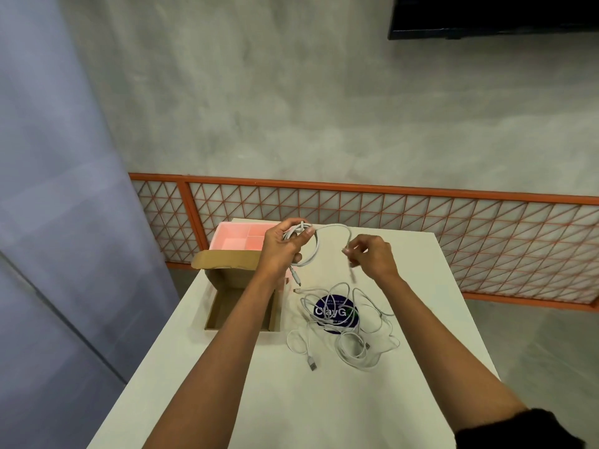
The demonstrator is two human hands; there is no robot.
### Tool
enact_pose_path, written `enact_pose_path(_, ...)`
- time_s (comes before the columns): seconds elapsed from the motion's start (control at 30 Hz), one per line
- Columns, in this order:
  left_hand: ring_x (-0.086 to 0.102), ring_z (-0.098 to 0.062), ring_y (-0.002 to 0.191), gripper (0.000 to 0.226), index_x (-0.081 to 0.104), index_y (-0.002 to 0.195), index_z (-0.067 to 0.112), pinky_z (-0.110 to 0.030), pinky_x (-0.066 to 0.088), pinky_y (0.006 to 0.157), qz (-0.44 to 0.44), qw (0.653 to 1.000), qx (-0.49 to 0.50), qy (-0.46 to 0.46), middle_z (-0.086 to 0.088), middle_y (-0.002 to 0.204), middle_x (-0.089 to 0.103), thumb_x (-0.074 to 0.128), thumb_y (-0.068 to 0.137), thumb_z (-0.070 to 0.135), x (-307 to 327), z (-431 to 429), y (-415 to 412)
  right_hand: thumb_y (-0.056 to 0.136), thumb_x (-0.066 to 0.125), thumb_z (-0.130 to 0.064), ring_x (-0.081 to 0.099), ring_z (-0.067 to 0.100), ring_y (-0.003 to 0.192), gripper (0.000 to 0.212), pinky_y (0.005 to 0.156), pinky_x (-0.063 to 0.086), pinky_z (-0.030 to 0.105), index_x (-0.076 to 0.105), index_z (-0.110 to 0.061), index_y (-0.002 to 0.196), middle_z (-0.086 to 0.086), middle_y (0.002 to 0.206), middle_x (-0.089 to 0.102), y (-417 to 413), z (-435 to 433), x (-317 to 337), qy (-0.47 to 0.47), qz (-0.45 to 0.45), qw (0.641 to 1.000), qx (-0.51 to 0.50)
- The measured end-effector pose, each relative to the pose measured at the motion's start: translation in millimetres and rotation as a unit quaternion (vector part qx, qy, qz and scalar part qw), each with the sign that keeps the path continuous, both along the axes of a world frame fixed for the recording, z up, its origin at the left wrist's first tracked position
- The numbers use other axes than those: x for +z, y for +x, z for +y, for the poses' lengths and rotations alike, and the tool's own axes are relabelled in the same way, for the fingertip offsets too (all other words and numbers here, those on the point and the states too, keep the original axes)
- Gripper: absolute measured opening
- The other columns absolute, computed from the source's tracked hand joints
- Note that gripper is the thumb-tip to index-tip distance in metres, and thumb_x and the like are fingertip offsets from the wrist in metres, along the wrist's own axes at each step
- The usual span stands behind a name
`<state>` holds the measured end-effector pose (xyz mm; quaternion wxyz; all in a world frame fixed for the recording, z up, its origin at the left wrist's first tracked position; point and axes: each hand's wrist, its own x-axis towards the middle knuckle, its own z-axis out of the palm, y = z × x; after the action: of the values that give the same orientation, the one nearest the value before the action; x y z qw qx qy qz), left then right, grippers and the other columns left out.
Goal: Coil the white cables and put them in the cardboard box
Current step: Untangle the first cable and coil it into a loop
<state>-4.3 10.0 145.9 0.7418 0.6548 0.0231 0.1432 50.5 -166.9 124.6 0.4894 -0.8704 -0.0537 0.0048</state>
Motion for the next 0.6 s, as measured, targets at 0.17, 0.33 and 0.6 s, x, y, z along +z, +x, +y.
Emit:
enact_pose_path(0.17,0.038,-0.005,0.047,0.011,0.065,0.097,0.011,-0.016,0.030,0.039,0.002,1.000,-0.009,0.005,-0.006,0.076,0.053,0.066,0.087,0.008,-3,1,2,0.094,0.054,-0.005,0.068,0.006,0.052,0.017,0.056,0.057,0.019,0.051,-0.009,0.078,0.013,0.075,0.064,2,16,19,0.305,0.102,0.947,0.018)
enact_pose_path(0.33,0.039,-0.007,0.049,0.014,0.066,0.100,0.009,-0.017,0.029,0.039,0.009,1.000,-0.012,-0.004,-0.004,0.073,0.057,0.067,0.086,0.009,-5,5,3,0.093,0.054,-0.001,0.069,0.008,0.056,0.009,0.061,0.059,0.021,0.058,0.000,0.085,0.014,0.079,0.064,-3,27,32,0.395,0.192,0.897,0.051)
enact_pose_path(0.6,0.051,-0.018,0.061,0.012,0.068,0.094,0.016,-0.020,0.035,0.044,0.041,0.999,-0.011,-0.007,-0.006,0.077,0.065,0.069,0.084,0.011,-10,7,6,0.096,0.051,-0.007,0.063,0.008,0.070,0.017,0.074,0.048,0.028,0.063,-0.013,0.086,0.000,0.077,0.065,-10,37,35,0.284,0.257,0.917,0.108)
